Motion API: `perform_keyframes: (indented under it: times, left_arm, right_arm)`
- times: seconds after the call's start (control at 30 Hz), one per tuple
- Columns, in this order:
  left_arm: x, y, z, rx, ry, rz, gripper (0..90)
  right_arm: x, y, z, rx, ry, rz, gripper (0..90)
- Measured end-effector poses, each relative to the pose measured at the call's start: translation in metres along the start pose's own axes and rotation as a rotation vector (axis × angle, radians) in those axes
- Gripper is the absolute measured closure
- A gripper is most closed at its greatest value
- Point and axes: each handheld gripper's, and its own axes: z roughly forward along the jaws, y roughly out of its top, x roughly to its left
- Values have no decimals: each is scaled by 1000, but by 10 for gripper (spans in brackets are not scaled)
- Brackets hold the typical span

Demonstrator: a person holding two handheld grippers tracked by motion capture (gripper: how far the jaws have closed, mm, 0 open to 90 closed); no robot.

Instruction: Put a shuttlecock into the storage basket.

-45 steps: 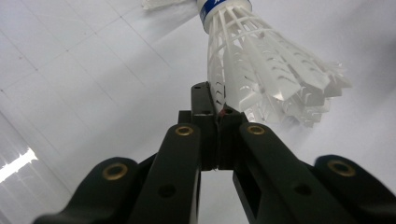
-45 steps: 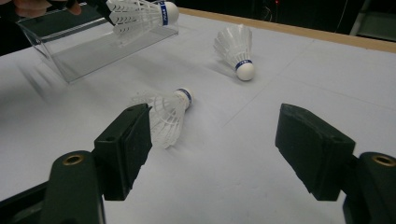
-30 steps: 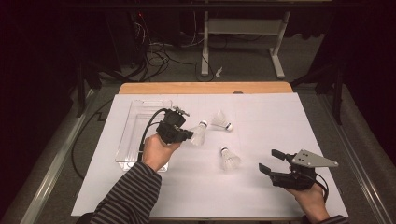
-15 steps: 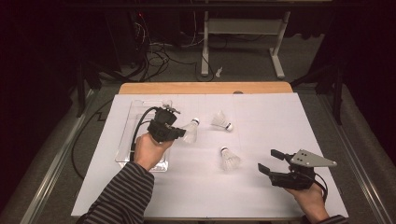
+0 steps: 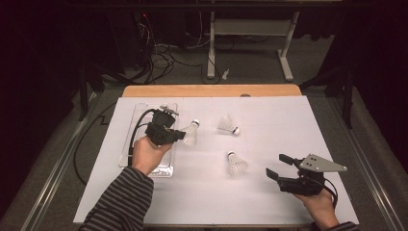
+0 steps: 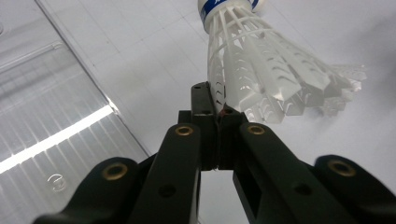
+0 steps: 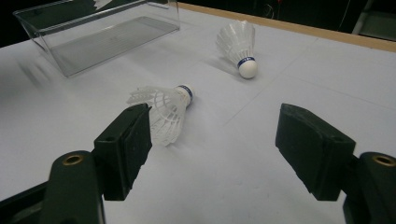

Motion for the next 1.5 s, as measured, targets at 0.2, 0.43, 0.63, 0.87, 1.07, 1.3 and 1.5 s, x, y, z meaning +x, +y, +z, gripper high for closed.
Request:
perform_keyframes:
  times: [0.2, 0.43, 0.63, 0.87, 1.07, 1.3, 1.5]
  left_arm:
    - [6, 3, -6, -10, 13, -5, 897]
    - [14, 6, -11, -23, 28, -17, 897]
    - [19, 9, -15, -38, 36, -31, 897]
    - [26, 12, -19, -53, 49, -51, 897]
    - [33, 15, -22, -63, 61, -63, 897]
    - [41, 19, -25, -75, 73, -82, 897]
    - [45, 20, -25, -76, 82, -86, 897]
  right_arm:
    - [0, 0, 0, 0, 0, 1, 276]
    - [0, 0, 0, 0, 0, 1, 276]
    - [0, 0, 0, 1, -1, 2, 277]
    - [0, 0, 0, -1, -2, 0, 276]
    - [0, 0, 0, -1, -2, 1, 276]
    - [0, 0, 0, 0, -2, 3, 276]
    - [0, 0, 0, -1, -2, 3, 277]
